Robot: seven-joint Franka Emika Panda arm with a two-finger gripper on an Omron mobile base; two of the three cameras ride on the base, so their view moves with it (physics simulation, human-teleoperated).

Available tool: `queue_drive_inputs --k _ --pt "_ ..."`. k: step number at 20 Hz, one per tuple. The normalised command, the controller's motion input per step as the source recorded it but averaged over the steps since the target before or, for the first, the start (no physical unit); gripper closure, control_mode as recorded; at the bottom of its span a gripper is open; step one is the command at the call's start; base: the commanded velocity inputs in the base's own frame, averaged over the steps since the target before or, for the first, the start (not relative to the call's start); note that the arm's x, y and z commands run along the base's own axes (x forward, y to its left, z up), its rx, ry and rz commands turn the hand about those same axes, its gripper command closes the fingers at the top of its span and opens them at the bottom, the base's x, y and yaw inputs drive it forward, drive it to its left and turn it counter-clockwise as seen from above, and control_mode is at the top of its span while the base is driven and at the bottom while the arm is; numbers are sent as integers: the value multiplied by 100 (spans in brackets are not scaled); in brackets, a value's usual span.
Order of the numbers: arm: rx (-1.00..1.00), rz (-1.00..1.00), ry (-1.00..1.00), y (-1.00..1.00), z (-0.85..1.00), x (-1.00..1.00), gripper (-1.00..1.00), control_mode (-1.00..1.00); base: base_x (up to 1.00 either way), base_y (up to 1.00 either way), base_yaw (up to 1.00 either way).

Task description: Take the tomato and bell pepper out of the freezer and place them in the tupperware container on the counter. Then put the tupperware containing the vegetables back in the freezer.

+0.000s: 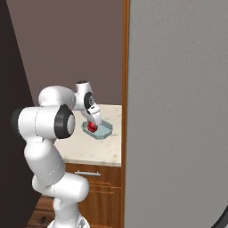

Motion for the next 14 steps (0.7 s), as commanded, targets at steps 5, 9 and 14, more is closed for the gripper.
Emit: queue_drive_inputs --k 5,9,14 --pt "0 0 0 -10 -28 34 100 -100 0 0 0" --pt "0 0 -1 -12 -23 22 100 -100 0 0 0" --pt "0 0 -1 -3 -22 1 100 -100 0 0 0"
